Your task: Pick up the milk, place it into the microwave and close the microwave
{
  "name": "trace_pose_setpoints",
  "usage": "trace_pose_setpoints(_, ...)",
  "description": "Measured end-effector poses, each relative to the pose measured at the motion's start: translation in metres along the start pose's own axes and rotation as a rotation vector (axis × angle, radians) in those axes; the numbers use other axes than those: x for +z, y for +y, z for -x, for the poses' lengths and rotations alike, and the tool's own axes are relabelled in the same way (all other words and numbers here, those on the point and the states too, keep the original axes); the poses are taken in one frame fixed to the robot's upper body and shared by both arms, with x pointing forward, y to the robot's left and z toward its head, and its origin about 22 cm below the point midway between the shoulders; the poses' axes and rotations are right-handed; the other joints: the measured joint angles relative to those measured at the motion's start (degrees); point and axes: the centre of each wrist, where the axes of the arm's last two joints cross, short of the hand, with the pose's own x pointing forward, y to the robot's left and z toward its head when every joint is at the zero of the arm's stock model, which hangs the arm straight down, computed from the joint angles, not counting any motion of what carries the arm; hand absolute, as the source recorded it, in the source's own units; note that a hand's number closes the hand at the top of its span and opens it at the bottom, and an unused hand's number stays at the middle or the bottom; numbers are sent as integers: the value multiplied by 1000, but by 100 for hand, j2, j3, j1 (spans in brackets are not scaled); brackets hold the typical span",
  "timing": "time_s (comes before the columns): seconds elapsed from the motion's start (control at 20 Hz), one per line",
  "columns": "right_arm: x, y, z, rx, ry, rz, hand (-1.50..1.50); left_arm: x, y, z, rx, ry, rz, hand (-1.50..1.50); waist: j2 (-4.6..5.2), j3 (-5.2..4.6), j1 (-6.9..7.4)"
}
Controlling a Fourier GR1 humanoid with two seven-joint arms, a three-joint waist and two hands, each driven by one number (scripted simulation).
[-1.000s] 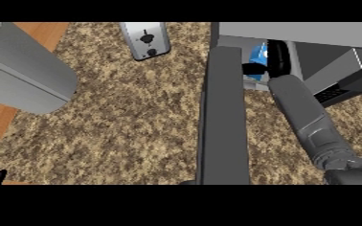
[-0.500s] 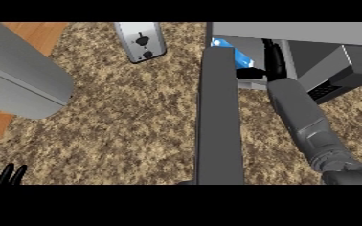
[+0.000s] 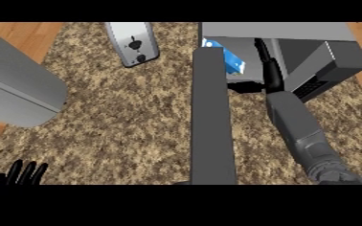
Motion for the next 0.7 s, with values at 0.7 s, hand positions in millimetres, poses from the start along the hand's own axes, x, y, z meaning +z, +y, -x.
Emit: trace_pose_setpoints(0.7,81,9,41,-153,34,-60,-150,-39,-42,17,5,36,123,-150,-135,-18,-357)
